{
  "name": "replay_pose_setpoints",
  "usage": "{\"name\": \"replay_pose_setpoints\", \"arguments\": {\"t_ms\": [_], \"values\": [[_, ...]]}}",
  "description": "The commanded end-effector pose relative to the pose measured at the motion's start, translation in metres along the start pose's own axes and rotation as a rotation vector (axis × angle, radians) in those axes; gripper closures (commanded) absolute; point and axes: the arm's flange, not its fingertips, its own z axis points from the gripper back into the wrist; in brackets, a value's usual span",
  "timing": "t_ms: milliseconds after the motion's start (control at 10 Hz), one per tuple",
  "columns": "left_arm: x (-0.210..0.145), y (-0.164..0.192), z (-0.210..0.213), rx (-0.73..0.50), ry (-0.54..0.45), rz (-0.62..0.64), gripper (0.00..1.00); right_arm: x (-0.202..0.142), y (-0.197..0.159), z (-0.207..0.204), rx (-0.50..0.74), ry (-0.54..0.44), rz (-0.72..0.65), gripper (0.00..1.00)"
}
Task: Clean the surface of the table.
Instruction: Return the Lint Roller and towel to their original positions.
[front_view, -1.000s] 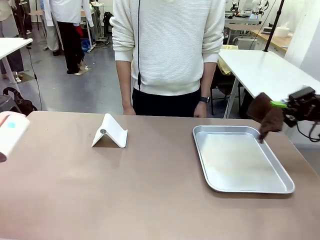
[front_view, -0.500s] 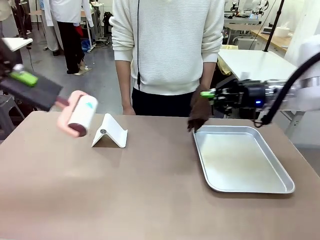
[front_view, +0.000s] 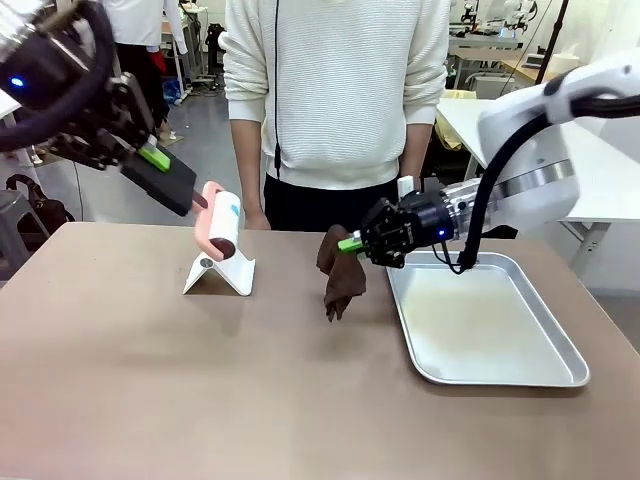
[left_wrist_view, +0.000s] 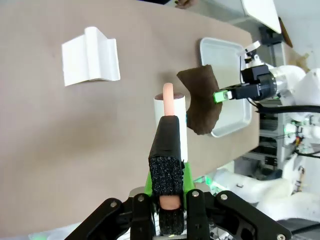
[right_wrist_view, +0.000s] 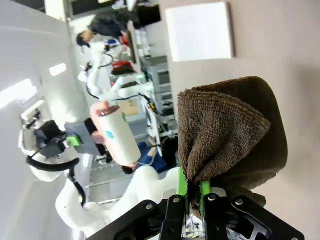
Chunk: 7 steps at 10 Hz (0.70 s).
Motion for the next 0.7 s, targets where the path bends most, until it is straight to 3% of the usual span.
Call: {"name": "replay_pose_setpoints", "arguments": {"t_ms": [0,300,600], "values": [[0.018,0.000,-0.020,0.043,0.036,0.051,0.78,0.016,-0.002,-0.003,-0.085,0.023,-0.042,0.89],[0.030,0.002,-0.054,0.051,0.058,0.061,0.78,0.015,-0.034,-0.014,-0.122,0.035,-0.096,0.89],[0.028,0.015,-0.052,0.029,0.097,0.026,0.78,0.007,-0.027,0.008,-0.041,0.040,-0.086,0.89]]}}
